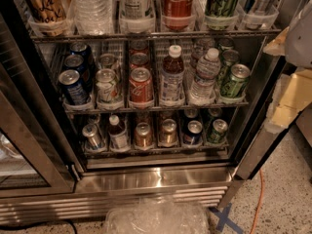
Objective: Pick coke can from top shelf of fridge
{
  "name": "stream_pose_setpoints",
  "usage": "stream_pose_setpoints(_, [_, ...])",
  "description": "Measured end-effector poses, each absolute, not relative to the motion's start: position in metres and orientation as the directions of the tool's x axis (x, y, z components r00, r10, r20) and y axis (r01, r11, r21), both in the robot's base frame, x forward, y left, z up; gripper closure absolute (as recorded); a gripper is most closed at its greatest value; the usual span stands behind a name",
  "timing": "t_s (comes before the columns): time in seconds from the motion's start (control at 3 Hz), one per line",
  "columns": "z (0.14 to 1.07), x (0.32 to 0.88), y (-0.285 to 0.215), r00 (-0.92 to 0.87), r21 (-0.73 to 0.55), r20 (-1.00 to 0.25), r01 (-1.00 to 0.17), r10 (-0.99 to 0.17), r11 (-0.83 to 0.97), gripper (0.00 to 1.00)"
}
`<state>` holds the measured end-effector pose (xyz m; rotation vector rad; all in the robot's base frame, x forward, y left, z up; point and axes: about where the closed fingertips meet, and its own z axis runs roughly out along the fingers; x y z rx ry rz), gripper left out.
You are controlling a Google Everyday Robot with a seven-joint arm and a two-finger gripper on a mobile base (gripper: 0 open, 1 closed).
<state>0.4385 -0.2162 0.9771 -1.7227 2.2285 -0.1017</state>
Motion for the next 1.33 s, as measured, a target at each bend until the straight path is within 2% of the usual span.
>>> stream_pose_setpoints(0.33, [0.977, 0.438, -0.216, -0.220, -0.250, -0.208, -0.930, -0.953, 0.270, 0.00])
stream_pose_setpoints(0.67, [0.980, 0.437, -0.210, -0.184, -0.226, -0.290, -0.940, -0.939, 0.254, 0.00])
stream_pose_setpoints(1.0, [0.980, 0.448, -0.235, -0.112, -0.209, -0.467, -0.950, -0.877, 0.232, 0.00])
stream_pose_setpoints(1.33, [0.966, 0.460, -0.243, -0.101, -0.175, -0.560, -0.956, -0.822, 0.236, 0.00])
